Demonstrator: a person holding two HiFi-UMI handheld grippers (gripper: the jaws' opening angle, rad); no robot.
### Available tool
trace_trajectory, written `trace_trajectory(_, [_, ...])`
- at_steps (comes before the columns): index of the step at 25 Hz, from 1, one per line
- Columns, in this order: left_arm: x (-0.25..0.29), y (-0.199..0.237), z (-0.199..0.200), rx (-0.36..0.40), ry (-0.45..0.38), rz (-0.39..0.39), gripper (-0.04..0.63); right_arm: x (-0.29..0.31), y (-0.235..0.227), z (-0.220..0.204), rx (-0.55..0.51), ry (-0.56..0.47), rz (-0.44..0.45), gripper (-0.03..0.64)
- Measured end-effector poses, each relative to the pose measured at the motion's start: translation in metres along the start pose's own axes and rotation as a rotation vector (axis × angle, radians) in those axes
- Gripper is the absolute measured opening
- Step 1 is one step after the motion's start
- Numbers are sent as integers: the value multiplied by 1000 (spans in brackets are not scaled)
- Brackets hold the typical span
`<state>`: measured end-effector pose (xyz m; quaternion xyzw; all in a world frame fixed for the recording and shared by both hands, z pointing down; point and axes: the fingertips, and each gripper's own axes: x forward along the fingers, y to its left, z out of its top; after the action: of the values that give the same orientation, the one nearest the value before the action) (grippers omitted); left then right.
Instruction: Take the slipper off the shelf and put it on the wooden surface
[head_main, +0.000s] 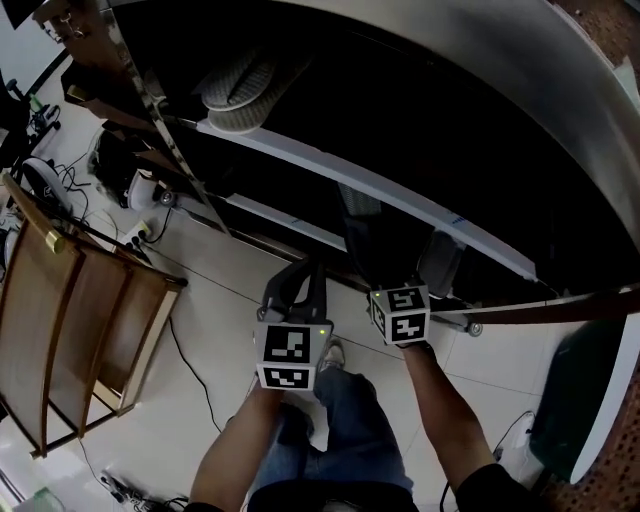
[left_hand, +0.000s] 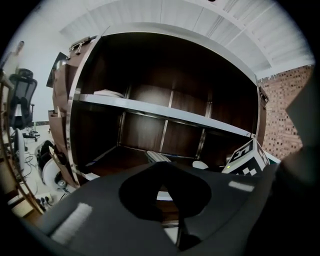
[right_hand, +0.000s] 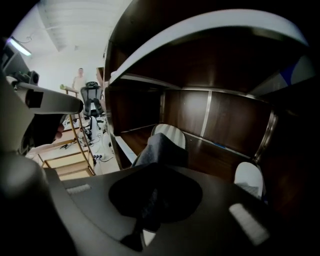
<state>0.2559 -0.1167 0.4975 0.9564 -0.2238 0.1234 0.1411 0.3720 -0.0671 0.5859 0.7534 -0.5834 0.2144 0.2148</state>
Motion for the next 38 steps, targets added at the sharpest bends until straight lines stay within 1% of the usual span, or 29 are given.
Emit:
trace_trajectory(3, [-23, 17, 3, -15, -15, 59, 6, -8, 27, 9, -38, -7, 43, 8])
trace_trajectory(9, [-71, 56, 3, -71, -21, 182, 6, -17, 90, 24, -92, -16, 150, 8])
trace_trajectory(14, [-116, 85, -2, -121, -34, 256, 6, -27, 147, 34, -144, -19, 248, 8])
trace_trajectory(20, [-186, 128, -5, -157, -57, 423, 6, -35, 225, 47, -206, -34, 369, 8])
trace_trajectory(26, [-252, 166, -9, -185, -84, 553, 6, -49, 303, 60, -268, -59, 487, 8])
trace_trajectory(31, [-294, 190, -16, -214, -106, 654, 6, -56, 360, 63, -332, -72, 593, 8])
trace_trajectory(38, [-347, 206, -33, -255, -116, 769, 6, -59, 424, 52, -392, -57, 707, 8])
